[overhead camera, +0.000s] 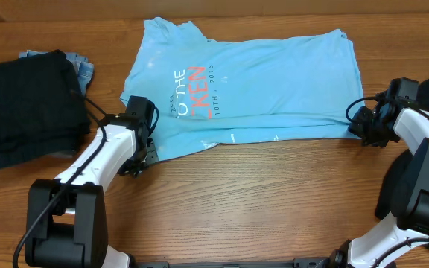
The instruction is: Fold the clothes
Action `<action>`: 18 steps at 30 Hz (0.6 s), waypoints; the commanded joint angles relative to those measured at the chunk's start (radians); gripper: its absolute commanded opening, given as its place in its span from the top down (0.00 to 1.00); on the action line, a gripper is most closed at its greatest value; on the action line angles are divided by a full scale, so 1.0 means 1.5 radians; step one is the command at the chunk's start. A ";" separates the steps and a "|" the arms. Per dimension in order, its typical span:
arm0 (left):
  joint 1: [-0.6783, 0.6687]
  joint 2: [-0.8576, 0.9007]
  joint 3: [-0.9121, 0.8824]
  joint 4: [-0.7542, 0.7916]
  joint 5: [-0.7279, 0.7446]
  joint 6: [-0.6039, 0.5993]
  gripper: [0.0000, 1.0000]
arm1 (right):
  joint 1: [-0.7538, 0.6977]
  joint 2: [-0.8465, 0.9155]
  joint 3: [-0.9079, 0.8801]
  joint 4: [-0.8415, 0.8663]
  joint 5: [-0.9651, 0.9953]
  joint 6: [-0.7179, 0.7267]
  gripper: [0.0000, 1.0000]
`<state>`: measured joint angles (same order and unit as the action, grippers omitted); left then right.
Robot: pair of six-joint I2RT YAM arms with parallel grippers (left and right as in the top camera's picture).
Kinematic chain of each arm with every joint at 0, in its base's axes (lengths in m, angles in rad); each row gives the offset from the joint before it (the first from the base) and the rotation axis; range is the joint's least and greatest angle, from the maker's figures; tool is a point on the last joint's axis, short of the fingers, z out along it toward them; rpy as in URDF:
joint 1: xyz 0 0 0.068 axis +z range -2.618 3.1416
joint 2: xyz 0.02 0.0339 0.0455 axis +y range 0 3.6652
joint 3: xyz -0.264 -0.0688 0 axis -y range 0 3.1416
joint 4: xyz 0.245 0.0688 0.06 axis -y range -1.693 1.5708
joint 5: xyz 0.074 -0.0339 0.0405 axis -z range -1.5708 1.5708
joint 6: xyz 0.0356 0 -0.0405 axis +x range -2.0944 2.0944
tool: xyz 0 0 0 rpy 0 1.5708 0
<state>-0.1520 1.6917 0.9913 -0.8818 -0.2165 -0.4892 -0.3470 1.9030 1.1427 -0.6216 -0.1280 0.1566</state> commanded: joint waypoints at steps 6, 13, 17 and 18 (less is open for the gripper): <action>0.102 0.004 -0.006 -0.007 -0.138 0.014 0.96 | 0.000 0.069 -0.029 -0.001 -0.003 -0.001 0.61; 0.098 0.003 -0.005 -0.012 -0.104 0.014 0.81 | 0.000 0.065 0.013 -0.047 -0.004 -0.001 0.61; 0.098 0.003 -0.005 -0.007 -0.103 0.014 0.80 | 0.000 0.054 0.104 -0.098 -0.018 -0.001 0.61; 0.098 0.003 -0.005 -0.007 -0.100 0.014 0.80 | 0.000 0.054 0.114 -0.091 -0.036 -0.001 0.61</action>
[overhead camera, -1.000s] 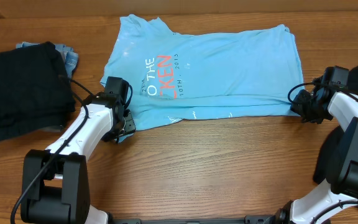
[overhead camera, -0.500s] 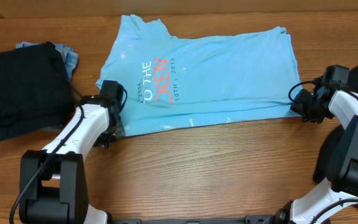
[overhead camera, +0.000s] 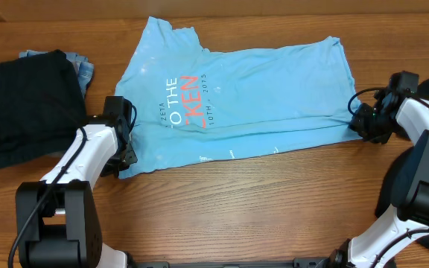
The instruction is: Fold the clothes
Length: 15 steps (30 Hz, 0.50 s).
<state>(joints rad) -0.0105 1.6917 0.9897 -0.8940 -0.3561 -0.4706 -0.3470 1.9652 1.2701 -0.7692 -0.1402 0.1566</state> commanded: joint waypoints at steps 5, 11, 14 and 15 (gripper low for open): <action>0.004 0.003 -0.004 0.001 -0.006 0.002 0.80 | 0.000 0.016 0.029 0.026 -0.043 -0.001 0.61; 0.004 0.003 -0.004 0.006 0.012 -0.003 0.80 | 0.000 0.015 0.030 0.158 -0.150 0.000 0.61; 0.004 0.003 -0.004 0.011 0.025 -0.003 0.80 | 0.010 0.015 0.030 0.246 -0.177 0.005 0.60; 0.004 0.003 -0.004 0.012 0.028 -0.003 0.80 | 0.017 0.015 0.030 0.259 -0.176 0.004 0.60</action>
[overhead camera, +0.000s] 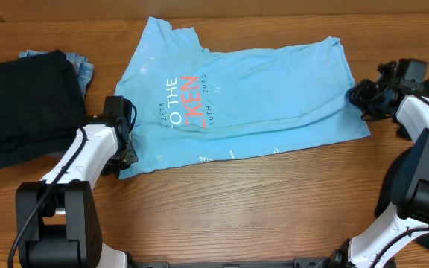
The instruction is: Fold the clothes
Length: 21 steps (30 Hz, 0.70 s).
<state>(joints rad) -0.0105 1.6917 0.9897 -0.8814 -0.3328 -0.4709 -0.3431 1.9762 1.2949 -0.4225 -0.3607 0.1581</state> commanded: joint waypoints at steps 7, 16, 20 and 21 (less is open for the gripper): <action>0.003 -0.071 0.063 0.057 0.175 0.062 0.79 | -0.012 -0.033 0.036 -0.101 0.060 -0.004 0.60; -0.047 0.018 0.052 0.081 0.242 0.085 0.79 | -0.013 0.047 0.033 -0.245 0.165 -0.024 0.59; -0.046 0.087 0.052 0.077 0.239 0.085 0.72 | -0.013 0.053 0.033 -0.342 0.199 -0.022 0.54; -0.046 0.100 0.052 0.071 0.238 0.085 0.71 | -0.013 0.053 0.033 -0.367 0.221 -0.021 0.55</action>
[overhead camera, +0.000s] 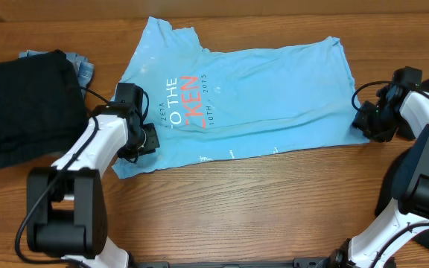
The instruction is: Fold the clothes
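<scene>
A light blue T-shirt (259,89) with white and red print lies folded lengthwise on the wooden table, collar end to the left. My left gripper (144,138) sits low over the shirt's near-left part, just inside its left edge. The near-left corner of the shirt (124,170) lies flat beside it. My right gripper (366,123) is at the shirt's near-right corner and covers that corner. The overhead view does not show how the jaws of either gripper stand.
A stack of folded black clothes (21,104) lies at the far left, with a bit of blue fabric (85,68) peeking out behind it. More dark cloth shows at the right edge, behind my right arm.
My left gripper moved from the shirt's left edge inward onto the cloth. My right gripper came down from beside the shirt's right edge to its near-right corner. The shirt has not shifted.
At first both grippers were at the shirt's near corners. Then the shirt lay shifted left and stretched flatter, with the grippers still at those corners. Then the right gripper stood off the cloth at the right edge. Now it is back at the corner, and the left one is over the shirt.
</scene>
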Action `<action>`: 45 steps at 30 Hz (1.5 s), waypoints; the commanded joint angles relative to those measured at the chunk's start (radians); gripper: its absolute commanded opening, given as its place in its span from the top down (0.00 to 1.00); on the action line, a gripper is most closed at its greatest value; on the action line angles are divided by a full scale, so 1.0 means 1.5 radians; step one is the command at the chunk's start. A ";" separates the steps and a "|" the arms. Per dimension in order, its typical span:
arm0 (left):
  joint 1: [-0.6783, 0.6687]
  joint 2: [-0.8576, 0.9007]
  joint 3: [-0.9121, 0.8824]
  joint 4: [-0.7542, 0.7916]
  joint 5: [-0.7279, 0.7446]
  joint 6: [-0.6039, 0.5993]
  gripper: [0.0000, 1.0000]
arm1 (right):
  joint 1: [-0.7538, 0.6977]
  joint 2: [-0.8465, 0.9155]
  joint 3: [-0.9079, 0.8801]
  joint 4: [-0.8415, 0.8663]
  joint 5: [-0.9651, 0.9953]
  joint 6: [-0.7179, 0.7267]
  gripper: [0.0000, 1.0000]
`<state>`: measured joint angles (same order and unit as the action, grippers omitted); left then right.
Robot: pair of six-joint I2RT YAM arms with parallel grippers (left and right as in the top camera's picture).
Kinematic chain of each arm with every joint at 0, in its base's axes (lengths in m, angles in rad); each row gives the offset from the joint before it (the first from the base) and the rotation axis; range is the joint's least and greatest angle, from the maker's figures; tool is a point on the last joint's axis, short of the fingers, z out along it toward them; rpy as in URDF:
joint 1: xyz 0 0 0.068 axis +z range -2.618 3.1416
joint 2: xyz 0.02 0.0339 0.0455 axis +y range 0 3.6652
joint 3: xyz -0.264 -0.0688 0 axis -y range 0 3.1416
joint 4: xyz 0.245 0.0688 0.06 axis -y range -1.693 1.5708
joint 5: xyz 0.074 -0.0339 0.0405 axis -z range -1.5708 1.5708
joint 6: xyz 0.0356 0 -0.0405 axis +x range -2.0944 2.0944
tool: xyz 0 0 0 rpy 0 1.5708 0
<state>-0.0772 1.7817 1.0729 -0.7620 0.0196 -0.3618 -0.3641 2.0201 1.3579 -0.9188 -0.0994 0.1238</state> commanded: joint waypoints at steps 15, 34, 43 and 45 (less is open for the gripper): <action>-0.001 0.058 -0.002 -0.217 -0.084 0.022 0.81 | 0.001 0.011 0.006 -0.191 0.082 0.059 0.61; -0.001 0.062 0.006 0.021 -0.018 0.022 0.52 | 0.003 0.056 0.075 -0.040 -0.117 -0.063 0.55; -0.001 0.077 -0.009 -0.086 -0.030 0.022 0.54 | 0.003 0.056 -0.047 -0.090 -0.017 -0.042 0.53; -0.001 0.077 -0.020 -0.113 -0.039 0.022 0.55 | 0.002 0.056 -0.059 -0.102 0.017 -0.003 0.53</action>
<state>-0.0772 1.8523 1.0985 -0.8764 -0.0109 -0.3363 -0.3580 2.0399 1.3643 -1.0256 -0.2050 0.0441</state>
